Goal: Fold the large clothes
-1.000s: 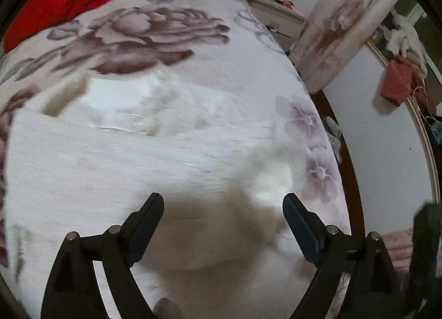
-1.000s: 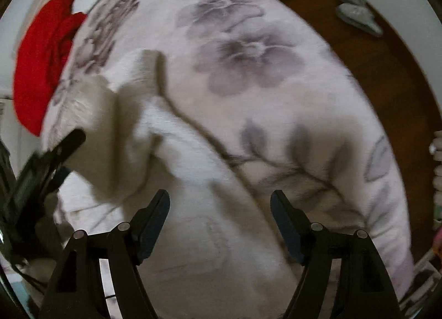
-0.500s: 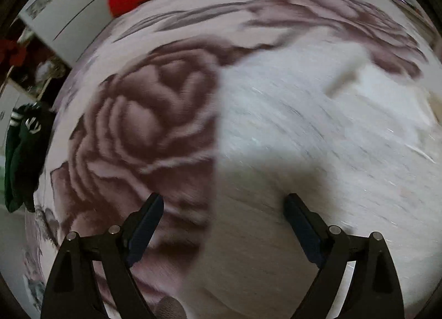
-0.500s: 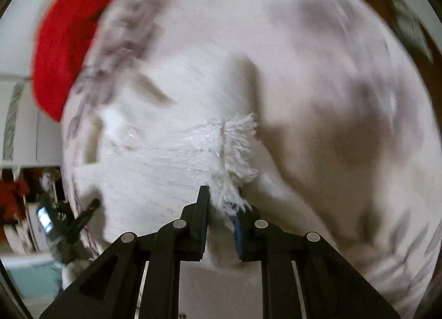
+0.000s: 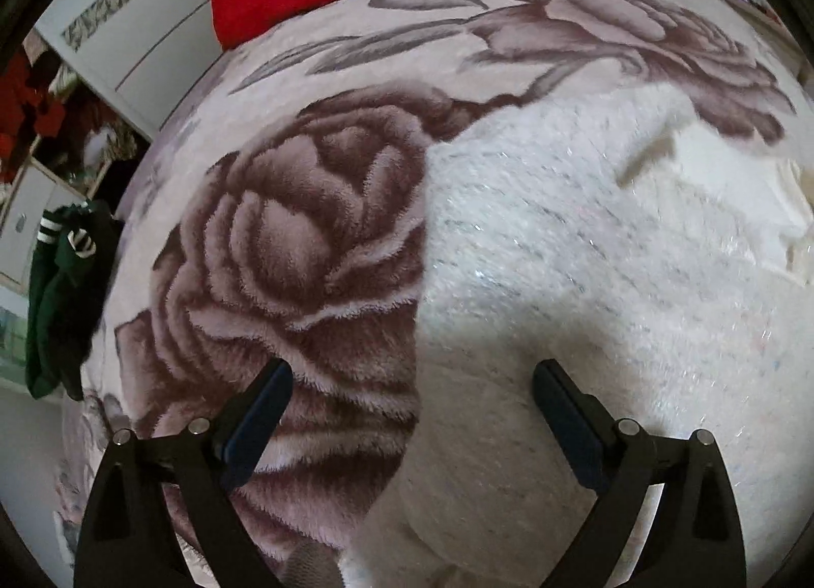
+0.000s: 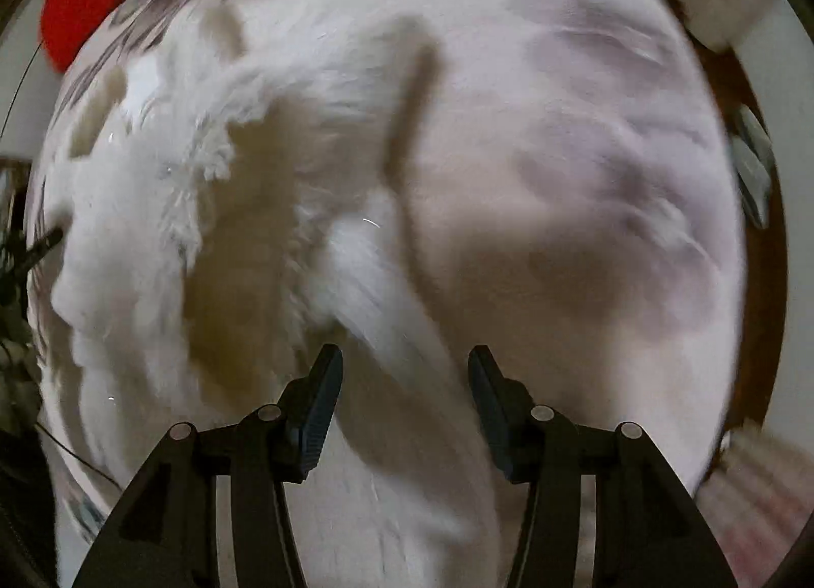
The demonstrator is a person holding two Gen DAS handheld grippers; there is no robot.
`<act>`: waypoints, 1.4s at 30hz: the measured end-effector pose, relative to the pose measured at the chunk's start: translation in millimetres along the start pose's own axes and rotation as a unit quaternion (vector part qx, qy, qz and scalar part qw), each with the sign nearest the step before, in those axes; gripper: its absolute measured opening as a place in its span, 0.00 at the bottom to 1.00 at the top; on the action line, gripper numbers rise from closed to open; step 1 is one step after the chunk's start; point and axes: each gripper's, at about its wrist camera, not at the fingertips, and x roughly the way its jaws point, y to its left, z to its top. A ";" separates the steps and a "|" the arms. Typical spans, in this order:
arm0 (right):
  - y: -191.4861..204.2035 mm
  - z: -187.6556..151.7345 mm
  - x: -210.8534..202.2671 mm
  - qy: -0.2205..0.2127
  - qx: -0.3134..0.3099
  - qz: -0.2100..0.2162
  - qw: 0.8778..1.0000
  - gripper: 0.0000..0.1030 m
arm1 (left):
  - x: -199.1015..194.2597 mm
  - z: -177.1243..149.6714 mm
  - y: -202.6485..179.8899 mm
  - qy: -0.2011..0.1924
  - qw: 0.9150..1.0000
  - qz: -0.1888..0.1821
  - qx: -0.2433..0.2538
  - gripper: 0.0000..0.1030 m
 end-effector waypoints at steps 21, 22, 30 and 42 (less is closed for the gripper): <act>-78.0 -123.3 -29.2 0.055 0.071 -0.061 0.994 0.38 | -96.8 -90.5 28.9 -0.008 1.000 0.007 -0.028 0.95; -84.7 -130.4 -24.3 0.054 0.071 -0.109 0.990 0.38 | -100.5 -103.2 29.3 -0.003 1.000 0.004 -0.030 0.95; -73.9 -181.6 -89.1 0.025 0.126 -0.142 0.982 0.57 | -137.9 -170.2 -2.3 -0.011 0.998 0.046 0.039 0.95; -128.6 -257.0 -171.2 -0.005 0.161 -0.214 0.963 0.68 | -231.6 -242.7 -144.1 -0.056 0.982 0.100 0.148 0.95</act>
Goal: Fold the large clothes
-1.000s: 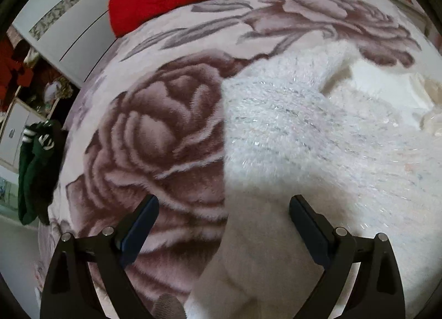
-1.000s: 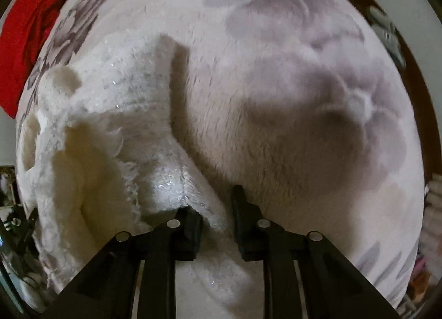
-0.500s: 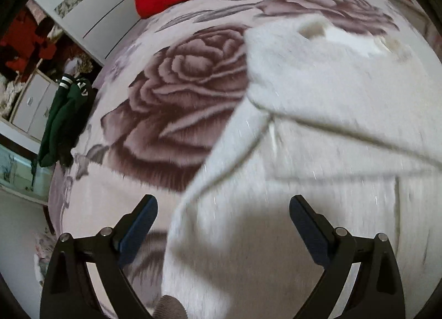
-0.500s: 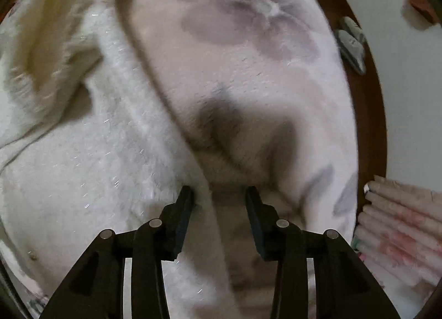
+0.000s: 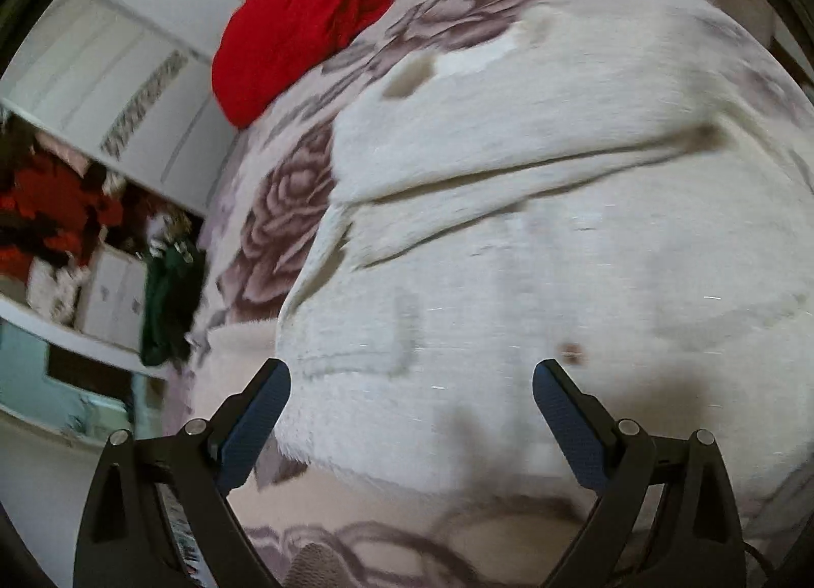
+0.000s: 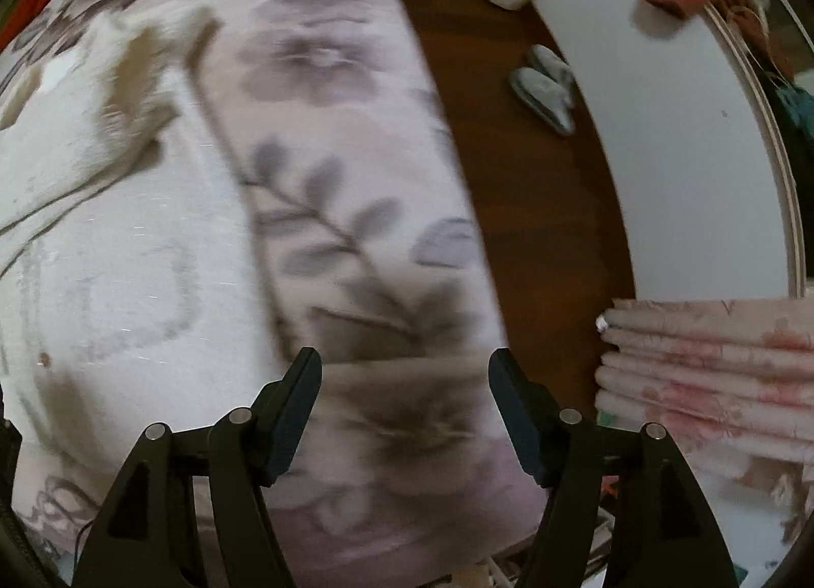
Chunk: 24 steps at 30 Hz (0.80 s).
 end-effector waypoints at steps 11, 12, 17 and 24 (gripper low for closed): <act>-139.1 43.9 62.5 0.031 -0.021 0.007 0.999 0.68 | -96.7 21.3 -190.6 0.060 0.994 -0.095 -0.002 0.95; -155.2 48.0 69.1 0.036 -0.020 0.018 0.999 0.68 | -97.0 22.9 -210.3 0.063 0.993 -0.095 0.009 0.95; -182.6 79.3 95.8 0.065 -0.005 0.146 0.987 0.68 | -69.0 24.5 -260.7 0.079 0.992 -0.082 0.052 0.92; -82.7 174.0 112.6 0.079 -0.051 0.406 0.909 0.72 | -45.4 20.0 -200.7 0.074 0.989 -0.124 -0.020 0.13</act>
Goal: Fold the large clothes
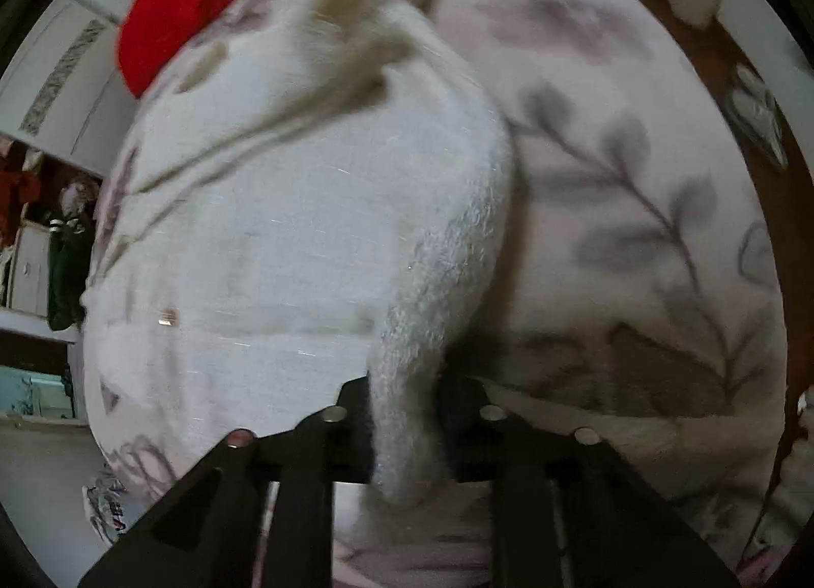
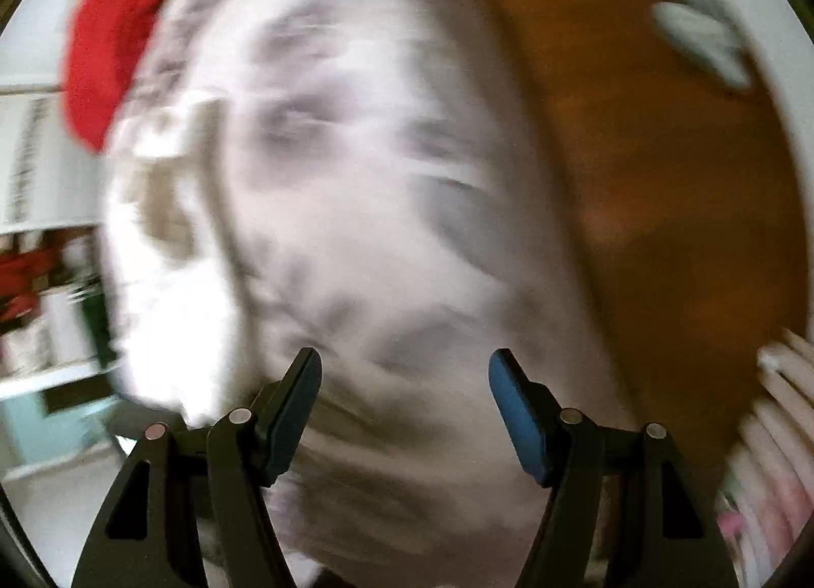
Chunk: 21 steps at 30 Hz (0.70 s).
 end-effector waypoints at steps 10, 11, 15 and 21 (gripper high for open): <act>150.9 164.3 176.9 0.057 -0.001 0.192 0.980 0.80 | -31.1 -4.9 76.8 -0.038 0.997 -0.022 -0.069 0.11; 157.6 171.0 189.5 0.066 0.006 0.193 0.979 0.80 | -27.7 -1.5 81.3 -0.039 0.996 -0.025 -0.072 0.11; 179.2 177.1 231.9 0.097 0.044 0.128 0.986 0.58 | -23.4 -0.2 100.9 -0.043 0.993 -0.052 -0.095 0.11; 265.4 159.1 189.8 0.032 0.001 0.062 0.998 0.24 | -29.4 -6.8 173.4 -0.063 0.979 -0.126 -0.146 0.10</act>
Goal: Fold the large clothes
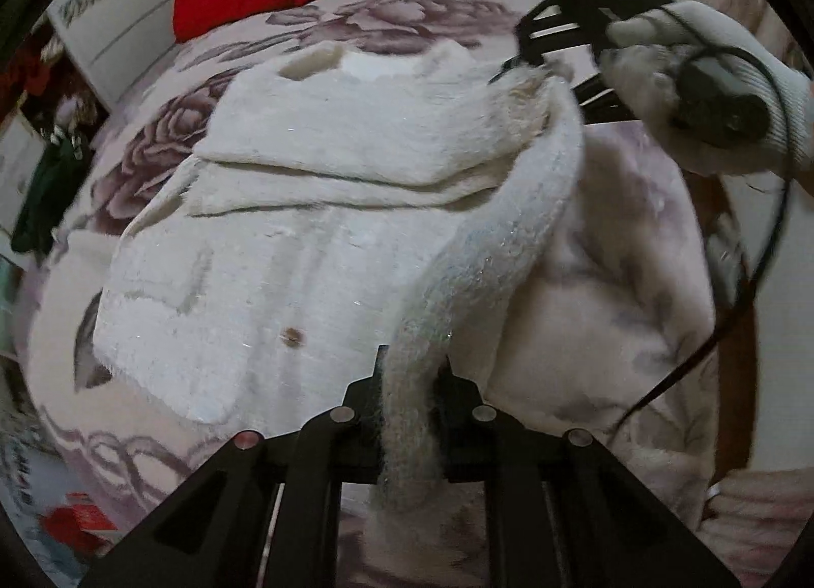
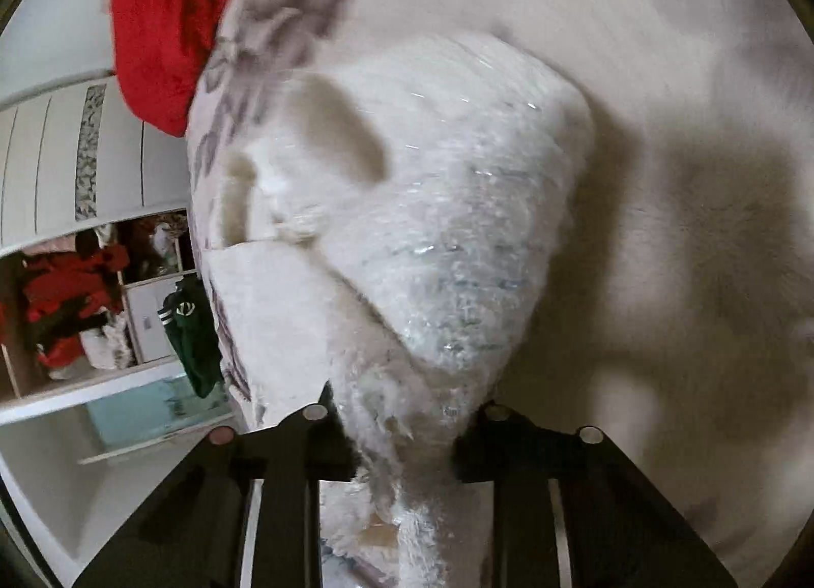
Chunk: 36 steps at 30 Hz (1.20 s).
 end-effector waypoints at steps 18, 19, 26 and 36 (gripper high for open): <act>330.1 37.3 262.1 0.019 -0.139 -0.224 0.964 0.57 | 101.5 -2.6 378.8 0.086 0.937 -0.147 -0.304 0.20; 330.0 34.0 259.7 0.019 -0.145 -0.209 0.967 0.66 | 101.3 -9.5 384.4 0.087 0.935 -0.160 -0.305 0.22; 299.0 -21.7 174.1 0.030 -0.173 -0.117 0.977 0.74 | 72.8 -42.3 422.2 0.085 0.904 -0.251 -0.334 0.43; 81.5 -138.1 156.8 0.089 0.006 -0.071 0.993 0.76 | 143.0 -8.6 410.7 0.100 0.895 -0.333 -0.280 0.55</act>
